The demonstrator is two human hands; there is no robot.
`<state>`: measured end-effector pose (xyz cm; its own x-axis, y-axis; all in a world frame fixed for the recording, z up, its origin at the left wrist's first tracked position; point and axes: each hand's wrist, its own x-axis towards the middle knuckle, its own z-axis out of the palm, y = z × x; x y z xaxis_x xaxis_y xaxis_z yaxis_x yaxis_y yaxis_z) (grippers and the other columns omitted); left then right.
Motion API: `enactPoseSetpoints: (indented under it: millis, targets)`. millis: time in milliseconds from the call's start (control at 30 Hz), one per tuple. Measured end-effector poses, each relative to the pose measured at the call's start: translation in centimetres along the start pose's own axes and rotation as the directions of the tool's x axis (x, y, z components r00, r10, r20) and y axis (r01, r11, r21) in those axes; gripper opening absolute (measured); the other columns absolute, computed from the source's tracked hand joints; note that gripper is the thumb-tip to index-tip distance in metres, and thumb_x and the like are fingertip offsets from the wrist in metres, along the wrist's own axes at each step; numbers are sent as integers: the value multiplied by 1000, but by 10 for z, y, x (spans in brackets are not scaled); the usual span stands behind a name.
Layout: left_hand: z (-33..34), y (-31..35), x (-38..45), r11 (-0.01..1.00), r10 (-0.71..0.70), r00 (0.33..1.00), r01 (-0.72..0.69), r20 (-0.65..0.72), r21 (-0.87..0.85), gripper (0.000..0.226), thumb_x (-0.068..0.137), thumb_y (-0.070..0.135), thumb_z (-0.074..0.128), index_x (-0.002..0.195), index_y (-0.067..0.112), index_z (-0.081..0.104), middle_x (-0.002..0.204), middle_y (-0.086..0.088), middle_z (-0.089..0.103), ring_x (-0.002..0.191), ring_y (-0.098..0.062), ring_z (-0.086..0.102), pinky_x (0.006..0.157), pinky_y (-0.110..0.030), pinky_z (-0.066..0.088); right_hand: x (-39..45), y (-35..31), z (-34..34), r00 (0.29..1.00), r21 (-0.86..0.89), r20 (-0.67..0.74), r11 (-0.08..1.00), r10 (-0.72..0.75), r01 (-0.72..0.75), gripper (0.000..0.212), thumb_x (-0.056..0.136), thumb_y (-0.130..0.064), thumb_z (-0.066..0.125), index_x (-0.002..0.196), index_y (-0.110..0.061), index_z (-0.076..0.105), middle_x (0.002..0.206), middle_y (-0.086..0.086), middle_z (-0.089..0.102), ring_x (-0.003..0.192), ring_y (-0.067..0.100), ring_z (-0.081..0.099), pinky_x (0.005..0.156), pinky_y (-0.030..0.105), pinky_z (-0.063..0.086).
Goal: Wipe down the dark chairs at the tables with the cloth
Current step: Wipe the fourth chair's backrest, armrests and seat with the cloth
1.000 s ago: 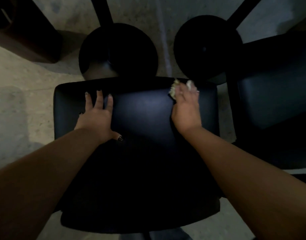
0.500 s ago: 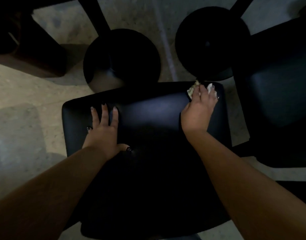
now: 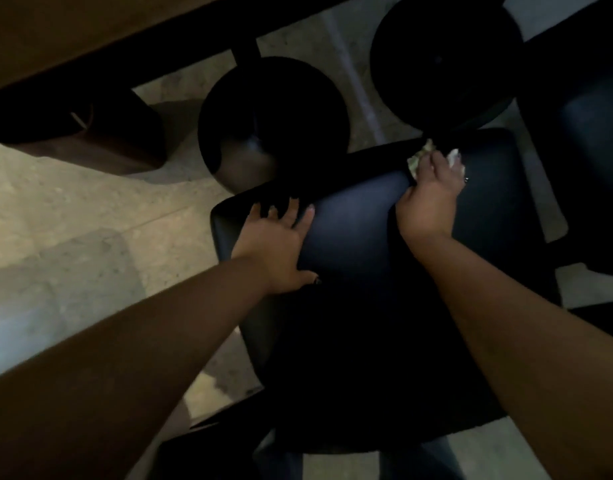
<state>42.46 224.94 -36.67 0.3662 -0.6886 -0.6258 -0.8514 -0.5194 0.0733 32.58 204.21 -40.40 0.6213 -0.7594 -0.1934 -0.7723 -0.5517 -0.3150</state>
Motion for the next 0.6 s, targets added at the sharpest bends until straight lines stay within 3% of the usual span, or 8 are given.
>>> enactPoseSetpoints:
  millis: [133, 233, 333, 400, 433, 467, 533, 600]
  targets:
    - [20, -65, -36, 953, 88, 993, -108, -83, -284, 113, 82, 38, 72, 153, 11, -12, 161, -7, -18, 150, -29, 6, 121, -42, 12, -63, -65, 45, 988, 9, 18, 988, -156, 156, 66, 82, -4, 43, 147, -3, 30, 155, 14, 24, 145, 34, 12, 119, 42, 0]
    - [43, -102, -61, 952, 7, 1000, -16, -28, -306, 117, 83, 38, 73, 151, 12, -19, 159, -5, -25, 150, -23, -5, 121, -42, 5, -127, -102, 76, 897, 66, 89, 901, -433, 428, 68, 79, -3, 50, 145, -1, 34, 151, 18, 32, 143, 39, 13, 117, 46, -6]
    - [58, -115, -67, 957, 22, 996, 3, 82, -291, 118, 83, 43, 72, 150, 12, -20, 158, -4, -26, 149, -19, -11, 121, -39, 1, -176, -107, 89, 692, 10, 273, 721, -668, 692, 72, 81, -11, 51, 148, -8, 26, 154, 17, 24, 143, 38, 9, 117, 52, 3]
    - [62, -112, -65, 958, 26, 997, -3, 78, -287, 117, 83, 41, 73, 151, 11, -17, 160, -7, -23, 149, -20, -10, 121, -38, 1, -183, -99, 84, 452, -26, 377, 479, -808, 878, 58, 85, -18, 50, 142, -11, 41, 150, 13, 36, 142, 37, 21, 115, 51, 15]
    - [61, -108, -62, 959, 31, 998, -14, 56, -282, 116, 82, 39, 73, 152, 10, -16, 160, -8, -23, 149, -20, -11, 121, -38, 1, -177, -94, 79, 371, -45, 400, 386, -838, 921, 49, 87, -21, 46, 136, -12, 51, 145, 11, 45, 139, 36, 31, 113, 49, 21]
    - [58, -105, -59, 962, 42, 999, -33, 27, -271, 116, 82, 37, 74, 152, 10, -14, 159, -8, -24, 149, -21, -13, 120, -38, 1, -166, -89, 73, 354, -51, 392, 364, -849, 930, 46, 90, -21, 40, 131, -11, 57, 140, 12, 50, 135, 36, 39, 111, 49, 26]
    - [49, -97, -50, 964, 79, 996, -86, -35, -250, 115, 82, 31, 76, 153, 9, -11, 159, -8, -24, 148, -22, -15, 121, -39, 2, -134, -76, 65, 487, -54, 253, 491, -836, 870, 46, 89, -14, 36, 128, -3, 58, 134, 21, 54, 127, 43, 47, 108, 53, 28]
    - [37, -88, -42, 966, 126, 990, -137, -63, -218, 117, 79, 26, 79, 153, 11, -10, 160, -8, -23, 148, -23, -16, 122, -38, 4, -97, -61, 55, 748, -27, 69, 748, -661, 663, 45, 80, 5, 50, 123, 6, 59, 130, 28, 54, 123, 52, 46, 106, 63, 25]
